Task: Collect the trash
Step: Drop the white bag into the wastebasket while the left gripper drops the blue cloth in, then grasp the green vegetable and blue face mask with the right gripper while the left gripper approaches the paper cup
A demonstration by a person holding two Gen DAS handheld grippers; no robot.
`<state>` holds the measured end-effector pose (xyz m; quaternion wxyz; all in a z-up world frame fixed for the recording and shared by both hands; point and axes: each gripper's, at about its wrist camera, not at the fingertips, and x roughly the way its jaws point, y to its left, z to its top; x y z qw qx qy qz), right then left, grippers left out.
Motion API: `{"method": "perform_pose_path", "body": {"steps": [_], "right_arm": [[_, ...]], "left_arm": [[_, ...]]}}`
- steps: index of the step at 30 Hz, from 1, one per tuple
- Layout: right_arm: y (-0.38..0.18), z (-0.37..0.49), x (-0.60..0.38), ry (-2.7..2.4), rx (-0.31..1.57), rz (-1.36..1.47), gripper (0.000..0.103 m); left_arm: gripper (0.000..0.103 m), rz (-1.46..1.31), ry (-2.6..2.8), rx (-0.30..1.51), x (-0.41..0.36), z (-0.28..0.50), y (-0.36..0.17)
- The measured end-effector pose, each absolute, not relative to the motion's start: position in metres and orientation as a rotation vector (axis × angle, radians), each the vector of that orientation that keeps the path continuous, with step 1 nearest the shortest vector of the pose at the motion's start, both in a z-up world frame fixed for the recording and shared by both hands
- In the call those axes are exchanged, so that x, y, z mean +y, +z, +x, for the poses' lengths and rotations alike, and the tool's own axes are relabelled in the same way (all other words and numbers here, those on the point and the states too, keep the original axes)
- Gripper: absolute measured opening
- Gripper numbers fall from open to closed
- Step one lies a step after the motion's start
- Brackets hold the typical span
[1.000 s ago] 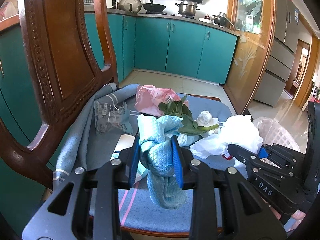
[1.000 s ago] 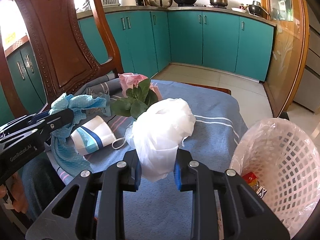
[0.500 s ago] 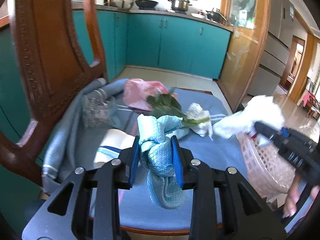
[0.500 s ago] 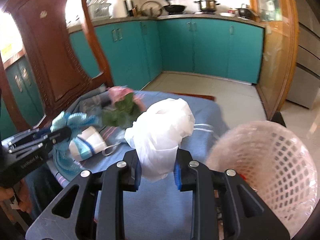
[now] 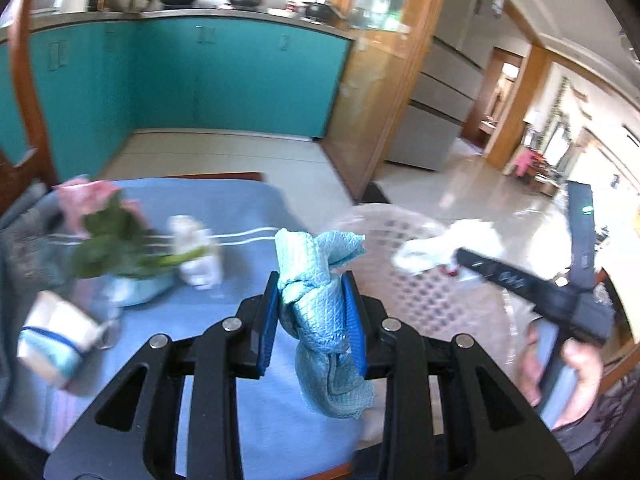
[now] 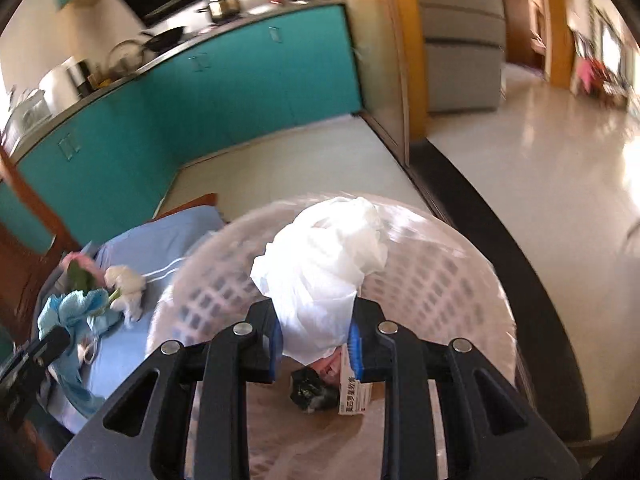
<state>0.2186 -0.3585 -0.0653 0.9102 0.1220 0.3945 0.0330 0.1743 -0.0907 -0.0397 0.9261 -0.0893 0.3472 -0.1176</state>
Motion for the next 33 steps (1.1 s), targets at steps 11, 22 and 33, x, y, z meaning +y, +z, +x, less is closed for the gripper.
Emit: {"method": "perform_pose_path", "body": {"steps": [11,22,33], "right_arm": [[-0.060,0.208,-0.395,-0.021,0.712,0.472,0.060],[-0.045,0.216,-0.325,0.213,0.697,0.307,0.060],[-0.057,0.253,-0.118,0.675,0.831,-0.089,0.060]], "left_arm": [[0.076,-0.190,-0.344,0.757,-0.146,0.199,-0.064],[0.087,-0.142,0.125,0.714,-0.015,0.157,-0.059],[0.089,-0.244,0.329,0.755,0.090,0.114,-0.063]]}}
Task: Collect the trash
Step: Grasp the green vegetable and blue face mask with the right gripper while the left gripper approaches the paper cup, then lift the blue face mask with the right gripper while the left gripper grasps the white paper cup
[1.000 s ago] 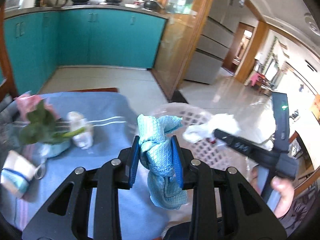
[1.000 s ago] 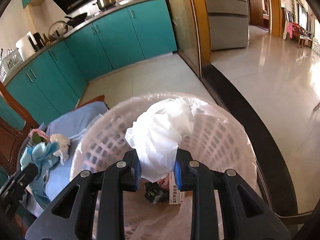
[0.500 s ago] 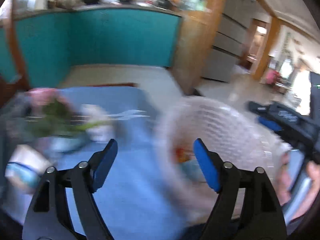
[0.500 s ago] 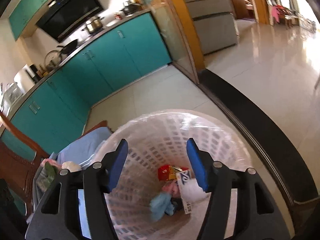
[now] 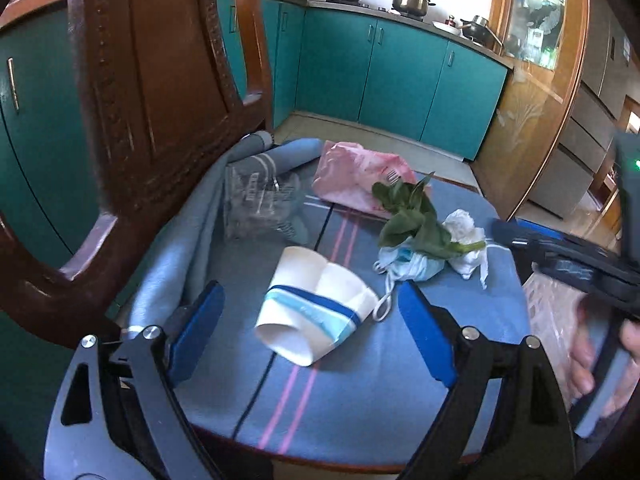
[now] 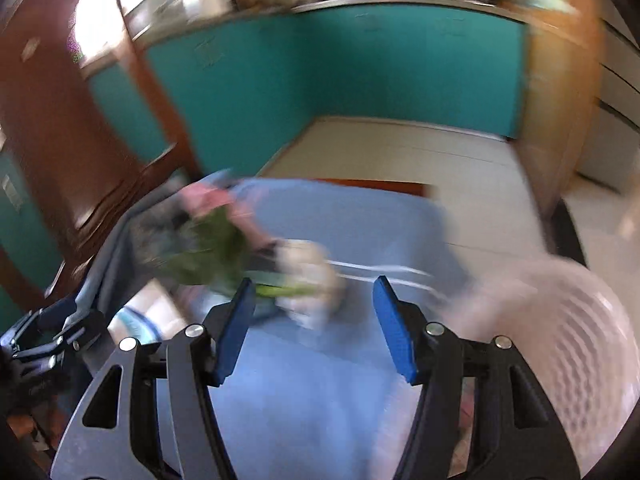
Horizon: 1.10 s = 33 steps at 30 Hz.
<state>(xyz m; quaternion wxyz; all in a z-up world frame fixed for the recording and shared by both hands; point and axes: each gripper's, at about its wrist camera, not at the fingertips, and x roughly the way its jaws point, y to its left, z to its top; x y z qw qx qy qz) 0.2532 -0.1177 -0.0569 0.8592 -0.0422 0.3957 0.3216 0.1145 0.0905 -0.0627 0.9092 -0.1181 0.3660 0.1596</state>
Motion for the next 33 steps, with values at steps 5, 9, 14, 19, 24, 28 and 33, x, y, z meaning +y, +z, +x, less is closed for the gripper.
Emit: {"method": "perform_pose_path", "body": {"steps": [5,9,14,19,24,28,33], "right_arm": [[-0.084,0.245,-0.054,0.748,0.842,-0.268,0.060],[-0.098,0.252,-0.048,0.728,0.877,-0.300,0.029],[-0.093,0.254,-0.061,0.766,0.898,-0.227,0.008],[-0.063,0.233,-0.103,0.821,0.887,-0.115,0.007],[-0.053,0.222,-0.129,0.864,0.918,-0.055,0.007],[-0.073,0.222,-0.124,0.859,1.007,-0.092,0.007],[-0.074,0.220,-0.128,0.858,1.023,-0.092,0.038]], "left_arm": [[0.089,-0.236,0.317,0.792,0.091,0.112,-0.074],[0.089,-0.240,0.294,0.813,0.090,0.118,-0.082],[0.091,-0.242,0.280,0.834,0.090,0.125,-0.090],[0.094,-0.185,0.305,0.829,0.092,0.136,-0.098],[0.095,-0.142,0.306,0.897,0.096,0.157,-0.116],[0.095,-0.178,0.271,0.925,0.095,0.158,-0.126],[0.092,-0.172,0.265,0.937,0.095,0.160,-0.133]]}}
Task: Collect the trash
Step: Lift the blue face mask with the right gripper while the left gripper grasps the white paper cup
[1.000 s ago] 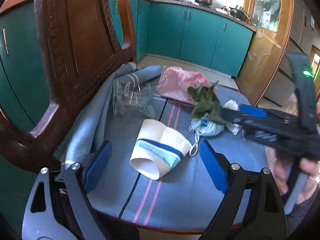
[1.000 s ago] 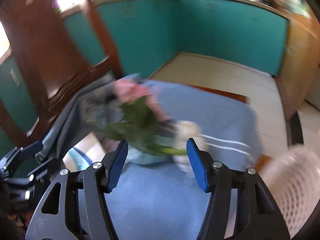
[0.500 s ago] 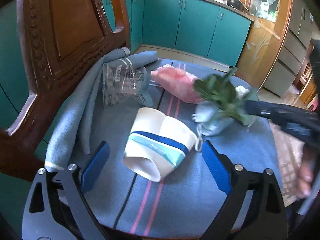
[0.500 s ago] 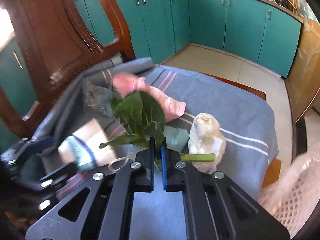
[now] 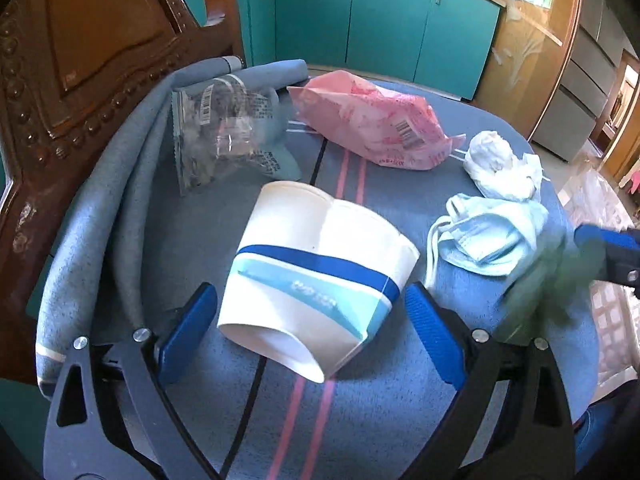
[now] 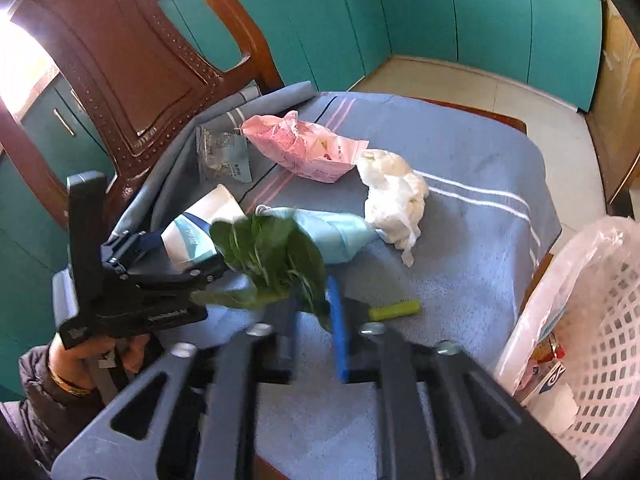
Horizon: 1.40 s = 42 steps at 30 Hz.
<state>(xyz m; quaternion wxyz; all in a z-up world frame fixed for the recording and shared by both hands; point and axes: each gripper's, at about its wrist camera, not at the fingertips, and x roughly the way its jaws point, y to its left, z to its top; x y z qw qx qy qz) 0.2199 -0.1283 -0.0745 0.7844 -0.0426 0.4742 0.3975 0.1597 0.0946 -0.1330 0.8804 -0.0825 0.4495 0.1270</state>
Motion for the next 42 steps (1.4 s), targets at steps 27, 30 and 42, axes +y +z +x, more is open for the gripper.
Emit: {"method": "perform_pose_path", "body": {"steps": [27,30,42], "right_arm": [[-0.115,0.232,-0.066,0.785,1.023,-0.165,0.082],[-0.117,0.229,-0.060,0.773,0.994,-0.214,0.077],[-0.088,0.230,-0.087,0.806,0.917,-0.142,0.026]], "left_arm": [[0.074,-0.189,0.292,0.794,0.096,0.105,-0.081],[0.074,-0.191,0.297,0.795,0.097,0.106,-0.081],[0.074,-0.200,0.298,0.807,0.095,0.104,-0.087]]}}
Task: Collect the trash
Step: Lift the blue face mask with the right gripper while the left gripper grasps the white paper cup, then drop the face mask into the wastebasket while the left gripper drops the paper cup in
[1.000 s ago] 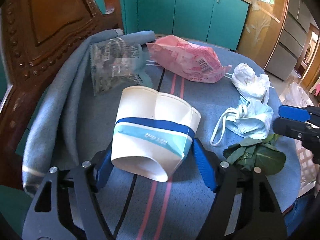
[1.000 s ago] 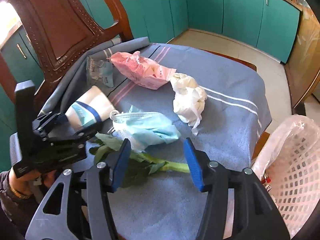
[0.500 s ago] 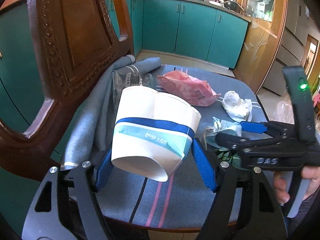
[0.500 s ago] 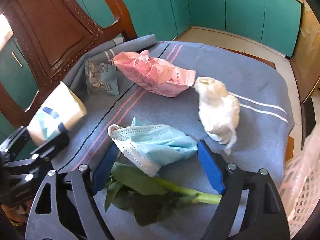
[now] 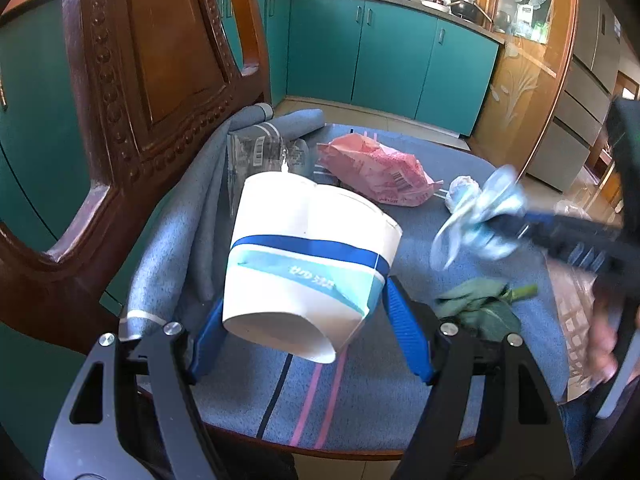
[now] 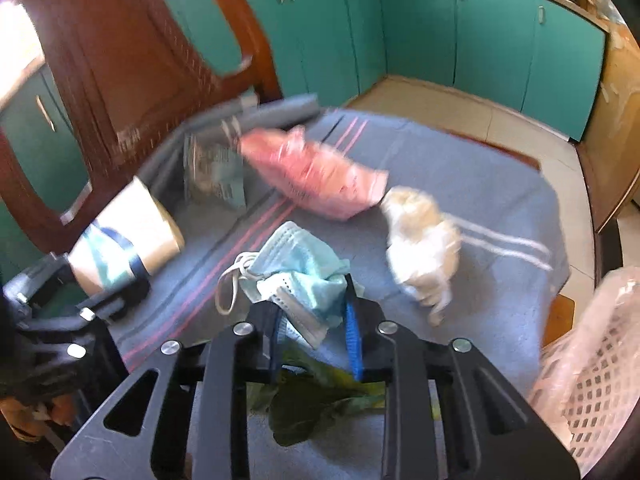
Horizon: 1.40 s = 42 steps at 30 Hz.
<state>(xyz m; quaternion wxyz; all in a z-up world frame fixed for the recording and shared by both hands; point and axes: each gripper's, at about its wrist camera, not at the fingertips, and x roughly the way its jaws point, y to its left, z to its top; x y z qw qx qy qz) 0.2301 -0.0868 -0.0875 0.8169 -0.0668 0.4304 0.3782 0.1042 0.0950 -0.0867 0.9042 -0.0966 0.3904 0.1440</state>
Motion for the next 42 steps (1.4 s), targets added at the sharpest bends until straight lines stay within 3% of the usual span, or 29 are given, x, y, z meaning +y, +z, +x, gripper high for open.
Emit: {"method": "perform_pose_path", "body": {"steps": [12,42], "right_arm": [[-0.032,0.260,-0.184,0.706,0.780,0.188,0.026],[-0.057,0.220,-0.158,0.643,0.835,-0.085,0.026]], "left_arm": [[0.074,-0.192,0.287,0.817,0.089,0.105,-0.092],[0.074,-0.035,0.193,0.742,0.012,0.098,-0.054]]}}
